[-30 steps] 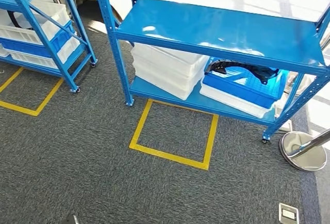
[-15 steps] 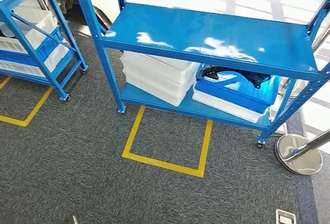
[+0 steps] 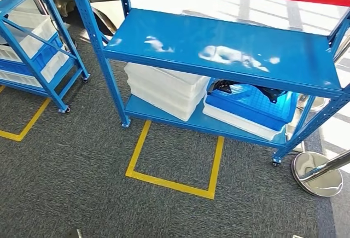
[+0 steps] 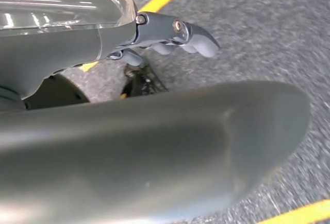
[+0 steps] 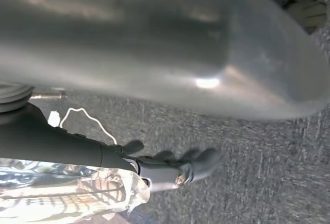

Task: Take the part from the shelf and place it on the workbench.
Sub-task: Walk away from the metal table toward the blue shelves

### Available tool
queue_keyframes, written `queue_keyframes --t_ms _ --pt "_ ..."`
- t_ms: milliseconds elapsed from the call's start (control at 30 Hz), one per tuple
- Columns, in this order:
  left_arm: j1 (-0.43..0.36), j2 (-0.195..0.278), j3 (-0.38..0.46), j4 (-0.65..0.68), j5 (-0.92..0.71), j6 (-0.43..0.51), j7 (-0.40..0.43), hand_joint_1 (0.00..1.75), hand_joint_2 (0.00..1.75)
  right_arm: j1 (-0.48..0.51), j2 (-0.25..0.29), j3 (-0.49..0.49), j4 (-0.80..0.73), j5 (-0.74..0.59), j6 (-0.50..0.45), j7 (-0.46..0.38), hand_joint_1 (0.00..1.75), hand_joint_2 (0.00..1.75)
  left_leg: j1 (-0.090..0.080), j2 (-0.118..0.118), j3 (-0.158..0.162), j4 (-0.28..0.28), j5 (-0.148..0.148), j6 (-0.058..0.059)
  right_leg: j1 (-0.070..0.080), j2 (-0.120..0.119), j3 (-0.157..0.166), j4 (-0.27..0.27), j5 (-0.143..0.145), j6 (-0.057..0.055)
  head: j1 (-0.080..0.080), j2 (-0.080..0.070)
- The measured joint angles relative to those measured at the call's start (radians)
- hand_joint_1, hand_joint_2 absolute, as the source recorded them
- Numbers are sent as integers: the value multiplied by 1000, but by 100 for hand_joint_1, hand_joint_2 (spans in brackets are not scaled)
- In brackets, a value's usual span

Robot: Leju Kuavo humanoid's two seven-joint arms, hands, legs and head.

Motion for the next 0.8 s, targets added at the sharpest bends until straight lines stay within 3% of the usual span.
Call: queue_keyframes --t_ms 100,233,433,800 --pt "-2 0 1 0 1 27 17 0 0 1 2 0 0 3 1 2 0 0 -3 2 10 -11 -2 13 -2 1 5 -6 7 -2 -2 0" --pt "-5 0 1 0 1 35 21 0 0 -1 4 0 0 3 2 2 0 0 -3 2 19 -29 -6 8 -1 1 6 -7 0 -12 -2 0" --pt "-5 0 1 0 1 50 26 0 0 -2 5 0 0 11 2 7 0 0 -2 2 22 -35 -6 -9 0 1 7 -6 -3 -15 -2 0" --pt "-5 0 1 0 1 59 32 0 0 -2 5 0 0 13 20 23 0 0 -5 2 25 -35 -5 -11 -1 1 13 -9 -3 -15 -1 0"
